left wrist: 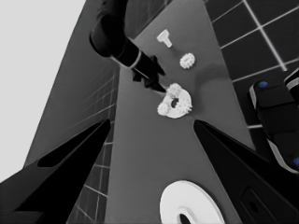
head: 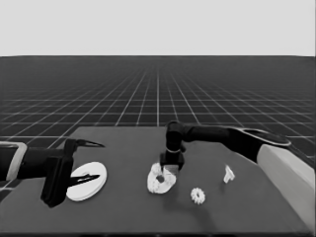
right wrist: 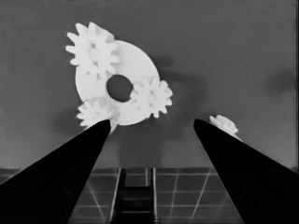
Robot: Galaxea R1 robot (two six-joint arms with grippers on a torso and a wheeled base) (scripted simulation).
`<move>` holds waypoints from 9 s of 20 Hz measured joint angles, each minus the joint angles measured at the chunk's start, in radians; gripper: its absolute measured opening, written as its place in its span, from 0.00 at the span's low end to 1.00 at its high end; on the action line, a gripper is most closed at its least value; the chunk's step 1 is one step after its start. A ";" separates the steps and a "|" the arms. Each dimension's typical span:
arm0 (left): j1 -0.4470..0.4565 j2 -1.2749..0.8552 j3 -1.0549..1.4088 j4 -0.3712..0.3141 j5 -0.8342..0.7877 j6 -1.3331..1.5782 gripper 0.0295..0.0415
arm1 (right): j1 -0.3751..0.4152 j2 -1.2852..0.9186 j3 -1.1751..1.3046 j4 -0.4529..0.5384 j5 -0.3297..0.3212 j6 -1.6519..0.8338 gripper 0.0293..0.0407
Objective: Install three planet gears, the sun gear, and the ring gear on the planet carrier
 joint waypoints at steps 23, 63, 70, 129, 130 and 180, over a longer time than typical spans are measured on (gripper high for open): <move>0.000 0.000 0.000 0.000 0.000 0.000 0.75 | -0.241 -0.391 0.356 -0.237 0.053 -0.020 0.81; 0.000 0.000 0.000 0.000 0.000 0.000 0.75 | -0.091 0.174 -0.239 -0.085 0.032 -0.059 0.15; 0.000 0.000 0.000 0.000 0.000 0.000 0.75 | -0.099 0.173 -0.240 -0.085 0.032 -0.010 0.14; 0.000 0.000 0.000 0.000 0.000 0.000 0.75 | -0.102 0.173 -0.241 -0.085 0.032 0.607 0.14; 0.000 0.000 0.000 0.000 0.000 0.000 0.75 | -0.102 0.173 -0.241 -0.085 0.032 0.617 0.14; 0.000 0.000 0.000 0.000 0.000 0.000 0.75 | 0.027 0.158 -0.172 0.027 -0.004 0.030 0.81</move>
